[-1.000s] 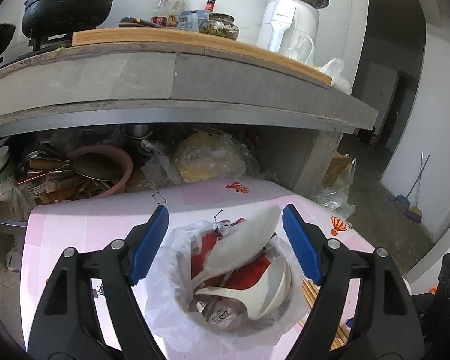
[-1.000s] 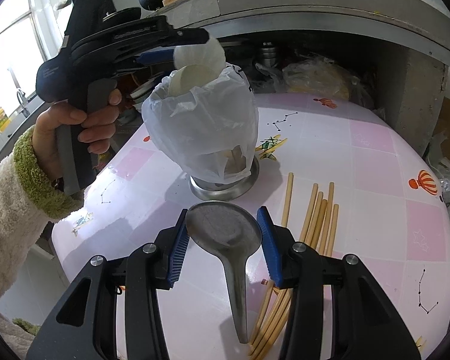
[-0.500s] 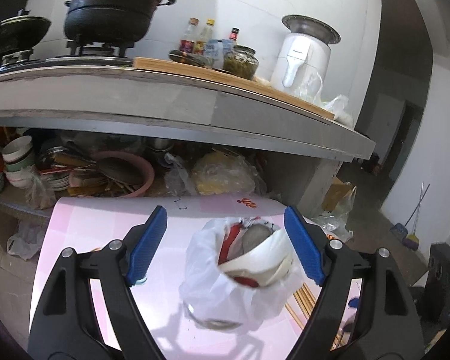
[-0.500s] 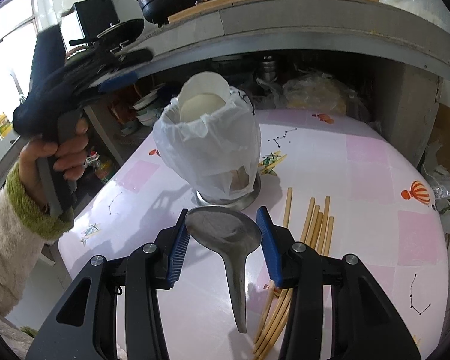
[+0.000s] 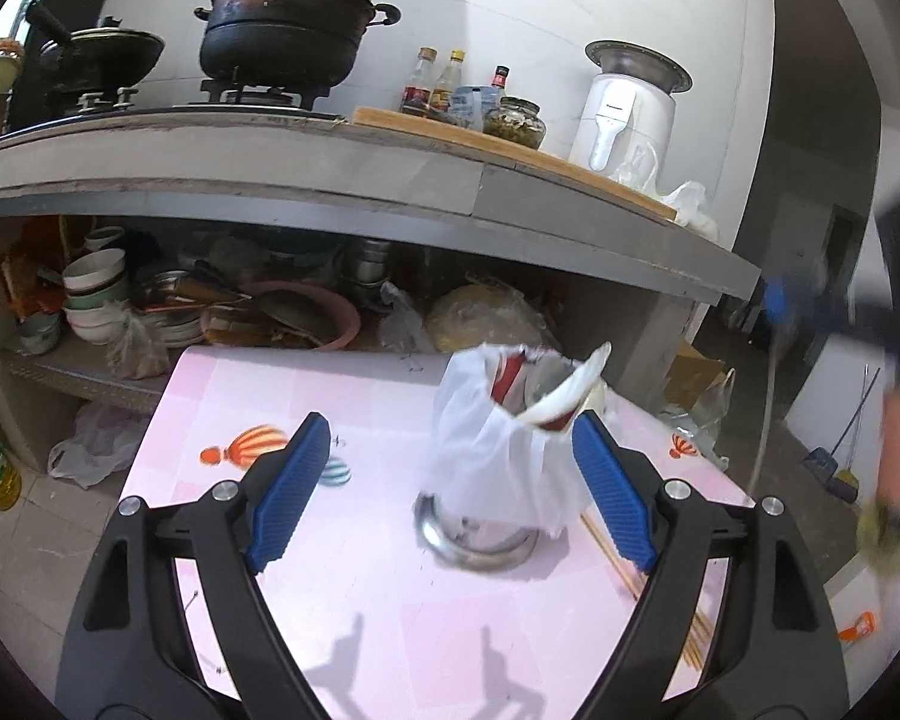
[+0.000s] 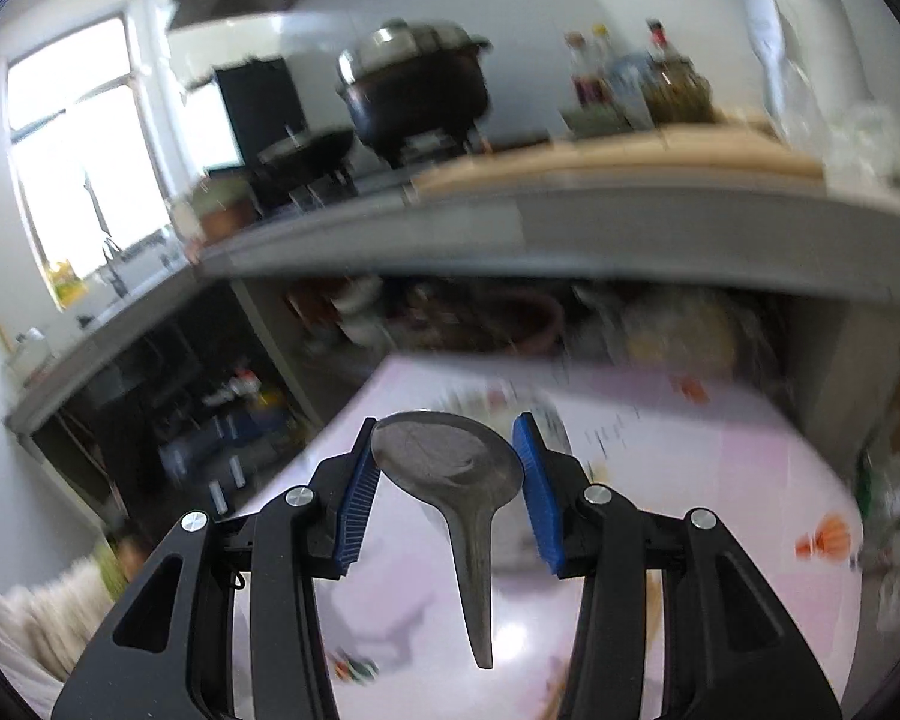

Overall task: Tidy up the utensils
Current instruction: 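Carry the steel spoon up over the bagged holder with the right gripper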

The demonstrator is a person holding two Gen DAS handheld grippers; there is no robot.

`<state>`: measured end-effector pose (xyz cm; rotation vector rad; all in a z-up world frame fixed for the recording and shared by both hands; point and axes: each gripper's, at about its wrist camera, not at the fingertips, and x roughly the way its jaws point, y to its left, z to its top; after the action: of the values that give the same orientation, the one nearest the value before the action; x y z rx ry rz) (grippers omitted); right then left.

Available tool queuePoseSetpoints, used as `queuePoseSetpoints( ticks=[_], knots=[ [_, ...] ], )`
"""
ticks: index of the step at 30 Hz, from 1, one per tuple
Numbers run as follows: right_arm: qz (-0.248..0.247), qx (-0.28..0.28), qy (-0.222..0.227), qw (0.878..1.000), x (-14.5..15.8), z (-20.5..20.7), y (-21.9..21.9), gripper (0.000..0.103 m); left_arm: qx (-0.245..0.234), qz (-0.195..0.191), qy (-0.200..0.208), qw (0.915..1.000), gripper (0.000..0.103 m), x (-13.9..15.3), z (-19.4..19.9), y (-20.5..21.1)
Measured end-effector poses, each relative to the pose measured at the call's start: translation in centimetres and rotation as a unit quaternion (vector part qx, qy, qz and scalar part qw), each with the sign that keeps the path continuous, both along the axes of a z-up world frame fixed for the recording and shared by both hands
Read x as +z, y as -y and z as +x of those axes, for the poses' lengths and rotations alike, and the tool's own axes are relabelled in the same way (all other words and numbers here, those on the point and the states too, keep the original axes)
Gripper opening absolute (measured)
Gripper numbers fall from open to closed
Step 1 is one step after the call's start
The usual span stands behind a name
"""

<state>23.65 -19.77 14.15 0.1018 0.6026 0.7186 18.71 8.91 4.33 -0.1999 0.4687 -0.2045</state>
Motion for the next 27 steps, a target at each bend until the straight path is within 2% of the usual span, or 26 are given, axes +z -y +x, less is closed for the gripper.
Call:
queuePoseSetpoints(
  ticks=[4,9,12,18,22,27],
  knots=[
    [0.033,0.016,0.016,0.999,4.3,2.8,-1.4,0.044,0.007,0.009,0.001,0.9999,0.079,-0.6,-1.4,-0.4],
    [0.061,0.025,0.006,0.998,6.3,7.2,-4.5,0.044,0.022,0.001,-0.001,0.9998,0.079,-1.1,-2.3,-1.4],
    [0.049,0.019,0.000,0.999,5.5,9.3,-6.9,0.044,0.029,-0.002,-0.005,0.9996,0.079,-1.5,-2.6,-2.1],
    [0.012,0.003,-0.036,0.999,0.3,13.7,-10.5,0.044,0.050,0.004,-0.010,0.9987,0.079,-2.1,-3.3,-3.3],
    [-0.014,-0.006,-0.035,0.999,-2.2,14.8,-11.4,0.044,0.060,0.003,-0.016,0.9981,0.079,-2.4,-3.6,-4.1],
    [-0.044,-0.004,-0.011,0.999,-4.0,14.6,-12.3,0.044,0.068,0.000,-0.017,0.9975,0.079,-2.7,-3.8,-4.8]
  ],
)
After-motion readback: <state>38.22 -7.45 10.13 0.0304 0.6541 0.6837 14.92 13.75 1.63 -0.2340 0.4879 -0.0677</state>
